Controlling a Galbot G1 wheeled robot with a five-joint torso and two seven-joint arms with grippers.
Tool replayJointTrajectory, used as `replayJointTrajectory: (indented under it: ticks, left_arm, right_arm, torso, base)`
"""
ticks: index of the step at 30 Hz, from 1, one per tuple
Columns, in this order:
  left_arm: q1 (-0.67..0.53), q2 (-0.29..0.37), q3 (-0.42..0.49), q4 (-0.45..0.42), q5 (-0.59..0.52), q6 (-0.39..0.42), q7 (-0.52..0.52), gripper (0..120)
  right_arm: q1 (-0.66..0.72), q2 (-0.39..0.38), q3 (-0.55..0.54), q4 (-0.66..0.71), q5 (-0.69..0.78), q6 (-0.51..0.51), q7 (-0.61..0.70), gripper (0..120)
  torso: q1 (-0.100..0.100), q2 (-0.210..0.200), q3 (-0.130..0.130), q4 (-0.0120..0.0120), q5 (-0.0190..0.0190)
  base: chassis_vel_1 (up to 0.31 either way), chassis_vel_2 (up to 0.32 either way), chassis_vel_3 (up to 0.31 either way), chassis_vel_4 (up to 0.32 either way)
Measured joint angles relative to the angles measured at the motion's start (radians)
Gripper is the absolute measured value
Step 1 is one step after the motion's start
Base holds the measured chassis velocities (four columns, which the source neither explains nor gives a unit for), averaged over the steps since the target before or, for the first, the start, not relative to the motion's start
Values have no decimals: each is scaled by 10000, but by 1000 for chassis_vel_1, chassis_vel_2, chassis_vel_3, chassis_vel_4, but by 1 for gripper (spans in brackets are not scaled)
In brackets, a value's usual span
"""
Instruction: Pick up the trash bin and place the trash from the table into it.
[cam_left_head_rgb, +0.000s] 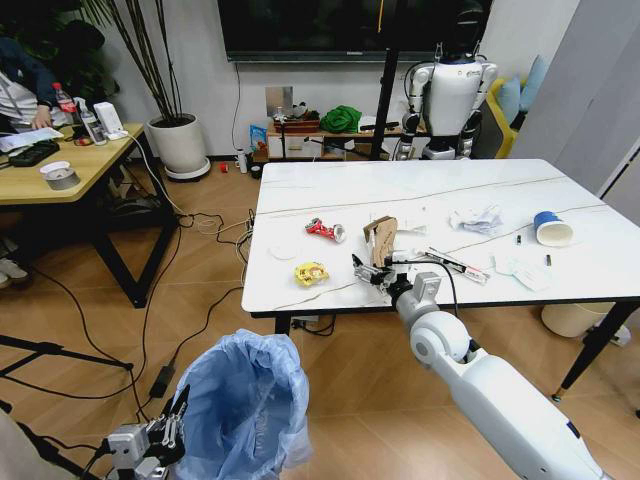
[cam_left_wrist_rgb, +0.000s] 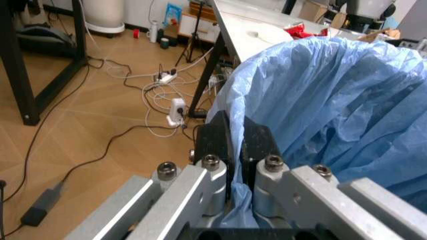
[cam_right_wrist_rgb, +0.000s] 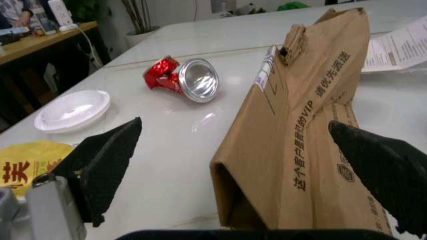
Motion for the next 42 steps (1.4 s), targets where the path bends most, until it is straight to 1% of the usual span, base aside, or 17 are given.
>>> replayJointTrajectory:
  ticks: [4,6,7,10,11,12,13,18,20,21,22,26,31,35,36,41,42]
  left_arm:
    - [-2,6,0,-1,-1,7,0,0]
    - [-3,6,1,-1,-1,8,0,0]
    - [-14,12,17,0,-2,17,-3,0]
    - [-25,17,74,19,-1,33,-7,0]
    - [-26,17,82,23,-1,35,-8,0]
    - [-28,22,110,27,-1,42,-8,0]
    - [-28,22,110,27,-1,42,-8,0]
    - [-23,114,113,7,-37,51,-14,0]
    - [9,170,78,-40,-73,52,-15,0]
    - [14,180,69,-47,-79,52,-15,0]
    - [14,180,69,-47,-79,52,-15,0]
    - [23,212,70,-50,-87,51,-15,0]
    - [-51,238,181,-32,-87,53,-42,0]
    - [-197,444,445,-28,-182,138,-237,0]
    - [-197,444,445,-28,-182,138,-237,0]
    - [-456,738,857,154,-198,288,-637,0]
    - [-581,839,1073,240,-188,337,-814,0]
  right_arm:
    - [-65,-82,99,-120,38,164,-162,81]
    - [-71,-89,104,-117,39,165,-164,81]
    - [-192,-194,179,-61,43,192,-199,74]
    - [-449,-345,315,73,33,251,-244,62]
    - [-482,-356,330,93,33,256,-246,61]
    - [-618,-394,380,168,33,265,-249,53]
    - [-618,-394,380,168,33,265,-249,53]
    - [-806,-349,368,299,36,267,-233,34]
    - [-788,-323,338,323,44,268,-220,24]
    - [-772,-323,331,329,48,268,-217,20]
    - [-772,-323,331,329,48,268,-217,20]
    - [-718,-348,302,360,70,269,-205,3]
    - [-814,-449,350,484,89,375,-206,0]
    - [-1263,-876,1108,1081,339,517,-384,0]
    - [-1263,-876,1108,1081,339,517,-384,0]
    - [-1996,-1573,2521,1773,668,842,-947,0]
    - [-2415,-1913,3267,2061,720,1040,-1423,0]
  torso:
    - [0,0,0,2,1]
    - [0,0,0,2,1]
    - [0,-1,0,0,1]
    - [0,0,-1,-1,1]
    - [0,0,-1,-1,0]
    - [-1,-1,-1,-2,1]
    - [-1,-1,-1,-2,1]
    - [-1,0,-1,-1,1]
    - [-1,-1,-1,0,1]
    - [-1,-1,-1,0,1]
    - [-1,-1,-1,0,1]
    - [-1,-1,-1,0,1]
    - [-1,-1,-1,2,2]
    - [-1,-1,-1,1,2]
    - [-1,-1,-1,1,2]
    - [0,-1,0,0,3]
    - [-1,-1,-1,2,4]
  base:
    - [0,0,0,0]
    - [0,0,0,0]
    - [0,0,0,0]
    - [0,0,0,0]
    - [0,0,0,0]
    - [0,0,0,0]
    - [0,0,0,0]
    - [0,0,0,0]
    - [0,0,0,0]
    - [0,0,0,0]
    - [0,0,0,0]
    - [0,0,0,0]
    - [0,0,0,0]
    - [0,0,0,0]
    - [0,0,0,0]
    - [0,0,0,0]
    - [0,0,0,0]
